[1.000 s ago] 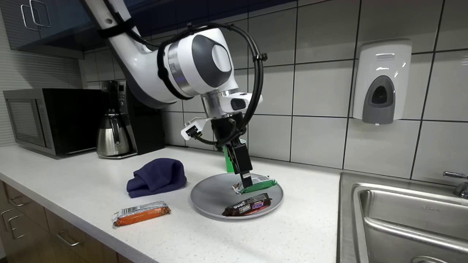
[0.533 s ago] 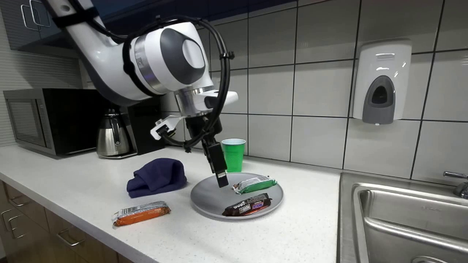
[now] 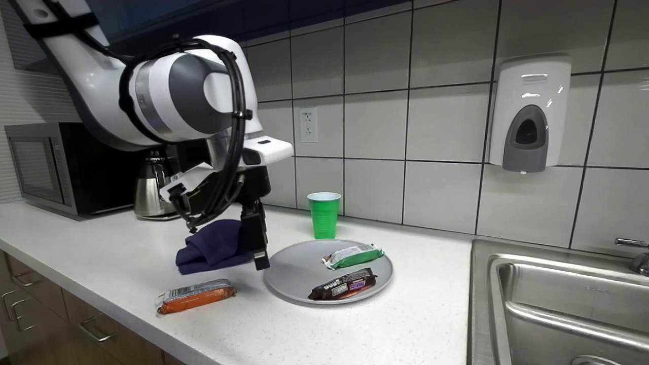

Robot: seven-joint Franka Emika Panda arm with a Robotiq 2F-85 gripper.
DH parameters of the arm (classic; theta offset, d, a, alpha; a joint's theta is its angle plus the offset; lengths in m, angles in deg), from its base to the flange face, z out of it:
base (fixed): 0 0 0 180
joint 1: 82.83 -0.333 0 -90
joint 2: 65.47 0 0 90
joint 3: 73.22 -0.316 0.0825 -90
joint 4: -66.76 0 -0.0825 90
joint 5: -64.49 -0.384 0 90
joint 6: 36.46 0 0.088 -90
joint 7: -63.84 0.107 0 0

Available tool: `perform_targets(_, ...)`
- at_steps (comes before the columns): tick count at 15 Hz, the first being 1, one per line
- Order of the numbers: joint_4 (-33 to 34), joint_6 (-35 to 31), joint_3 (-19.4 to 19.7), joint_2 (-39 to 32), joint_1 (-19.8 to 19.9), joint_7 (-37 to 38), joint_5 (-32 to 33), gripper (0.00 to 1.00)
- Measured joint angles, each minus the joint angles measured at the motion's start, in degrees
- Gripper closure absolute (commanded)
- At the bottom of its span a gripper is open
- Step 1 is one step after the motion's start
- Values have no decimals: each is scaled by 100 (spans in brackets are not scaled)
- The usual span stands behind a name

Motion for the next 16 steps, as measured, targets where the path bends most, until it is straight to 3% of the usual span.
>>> perform_targets(8,-50,-47,-311,-29,-523,-677,-1901,0)
perform_targets(12,-22,-44,-358,-62,-582,-1028,-2427,0)
perform_targets(16,56,-44,-410,-135,-616,-1218,-2531,0)
